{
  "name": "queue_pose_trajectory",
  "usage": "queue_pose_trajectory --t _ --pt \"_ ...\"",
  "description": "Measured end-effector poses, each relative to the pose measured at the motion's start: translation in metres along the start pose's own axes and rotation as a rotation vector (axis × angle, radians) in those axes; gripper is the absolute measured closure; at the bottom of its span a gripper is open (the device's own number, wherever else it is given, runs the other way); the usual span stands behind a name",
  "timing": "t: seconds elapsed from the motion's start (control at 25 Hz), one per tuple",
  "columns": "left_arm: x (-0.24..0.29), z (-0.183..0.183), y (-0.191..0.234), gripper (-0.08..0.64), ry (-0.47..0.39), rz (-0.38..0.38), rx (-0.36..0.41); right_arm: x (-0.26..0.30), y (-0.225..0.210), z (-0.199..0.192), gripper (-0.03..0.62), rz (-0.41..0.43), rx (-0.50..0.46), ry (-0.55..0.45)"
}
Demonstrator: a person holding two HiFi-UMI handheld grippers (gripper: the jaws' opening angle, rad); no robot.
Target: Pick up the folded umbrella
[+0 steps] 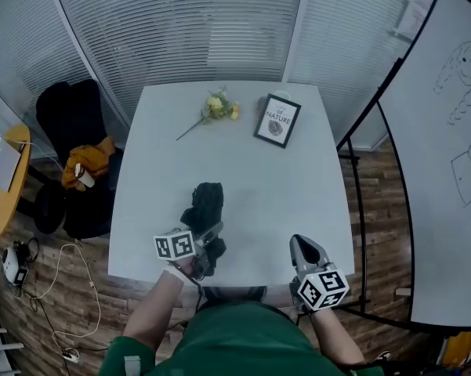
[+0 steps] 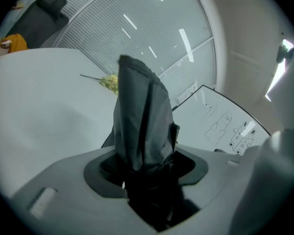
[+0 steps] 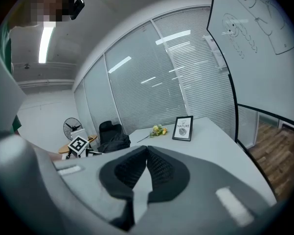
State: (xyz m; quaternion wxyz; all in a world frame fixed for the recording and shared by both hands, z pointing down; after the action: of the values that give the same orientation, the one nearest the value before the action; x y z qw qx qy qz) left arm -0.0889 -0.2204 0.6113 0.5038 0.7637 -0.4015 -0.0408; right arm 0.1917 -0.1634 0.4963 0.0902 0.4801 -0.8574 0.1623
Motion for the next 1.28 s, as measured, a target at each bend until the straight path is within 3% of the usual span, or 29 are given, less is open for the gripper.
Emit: queue_pose_trajectory --t 0.32,0.52,0.64,0.92,1.12,1.28 --pt "-0.051 0.04 -0.06 0.299 -0.163 -0.099 0.068 0.018 0.024 0.03 0.589 0.073 -0.084 -0.051" --pt "-0.078 0.061 -0.101 0.299 -0.257 -0.184 0.098 0.017 0.039 0.064 0.588 0.134 -0.139 -0.144" --pt "-0.091 0.072 -0.121 0.298 -0.302 -0.212 0.137 0.013 0.041 0.088 0.588 0.129 -0.189 -0.199" --pt "-0.121 0.093 -0.155 0.299 -0.4 -0.228 0.241 0.008 0.041 0.129 0.589 0.128 -0.242 -0.284" --pt "-0.143 0.111 -0.177 0.298 -0.486 -0.178 0.361 0.013 0.045 0.153 0.589 0.111 -0.248 -0.33" --pt "-0.161 0.122 -0.199 0.299 -0.552 -0.193 0.379 0.015 0.057 0.172 0.589 0.115 -0.258 -0.374"
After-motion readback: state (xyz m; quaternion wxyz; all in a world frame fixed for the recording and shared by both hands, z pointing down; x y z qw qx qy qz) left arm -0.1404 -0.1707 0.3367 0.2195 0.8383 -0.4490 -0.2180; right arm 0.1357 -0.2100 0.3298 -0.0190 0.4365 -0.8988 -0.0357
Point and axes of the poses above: the fingertips, and each gripper's own axes: x forward along the fingers, y to its left, z out of its top, the point moved 5 cm from there along -x, backward along the fingers, and after that the axes turned 6 degrees about -x, right-handed, at the moved point
